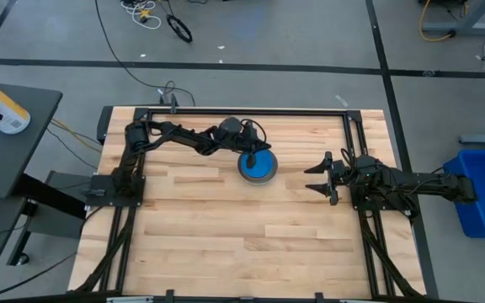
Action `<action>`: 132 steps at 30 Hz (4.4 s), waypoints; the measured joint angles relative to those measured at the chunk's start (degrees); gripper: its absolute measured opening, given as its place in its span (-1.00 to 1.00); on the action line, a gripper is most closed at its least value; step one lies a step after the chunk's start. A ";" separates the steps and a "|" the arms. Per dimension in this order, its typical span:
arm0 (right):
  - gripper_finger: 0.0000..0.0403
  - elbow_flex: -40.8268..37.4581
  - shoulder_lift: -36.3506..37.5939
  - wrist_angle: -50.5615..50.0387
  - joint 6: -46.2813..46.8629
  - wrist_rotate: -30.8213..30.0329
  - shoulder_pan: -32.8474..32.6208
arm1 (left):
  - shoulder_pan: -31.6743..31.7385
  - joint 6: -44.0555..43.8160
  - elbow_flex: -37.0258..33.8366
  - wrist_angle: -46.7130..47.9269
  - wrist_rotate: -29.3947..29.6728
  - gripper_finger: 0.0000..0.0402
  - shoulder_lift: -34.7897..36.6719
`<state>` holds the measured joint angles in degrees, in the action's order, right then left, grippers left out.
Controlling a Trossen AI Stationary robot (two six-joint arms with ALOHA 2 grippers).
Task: Nest bowls inside each other
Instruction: Return to Home Position
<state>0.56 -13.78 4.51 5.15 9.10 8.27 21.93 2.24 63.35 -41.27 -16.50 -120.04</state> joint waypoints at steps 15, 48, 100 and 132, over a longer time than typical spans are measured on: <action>0.34 0.00 0.00 -0.83 0.63 0.02 0.02 | -2.13 5.37 -0.09 6.66 -1.78 -0.93 6.07; -0.01 1.92 3.23 4.89 0.00 21.14 -0.04 | -4.04 -3.43 -62.77 7.68 4.95 -0.96 75.63; 0.10 2.01 3.28 5.75 -2.57 21.00 -0.04 | -17.29 -9.94 -62.82 33.36 16.73 -0.93 117.62; 0.32 1.99 3.26 2.54 1.74 20.71 -0.04 | -17.35 -12.15 -62.90 39.03 20.29 -0.92 117.54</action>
<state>2.54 -10.52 7.05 6.89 29.81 8.23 4.58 -9.91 0.45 -2.24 3.79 -2.50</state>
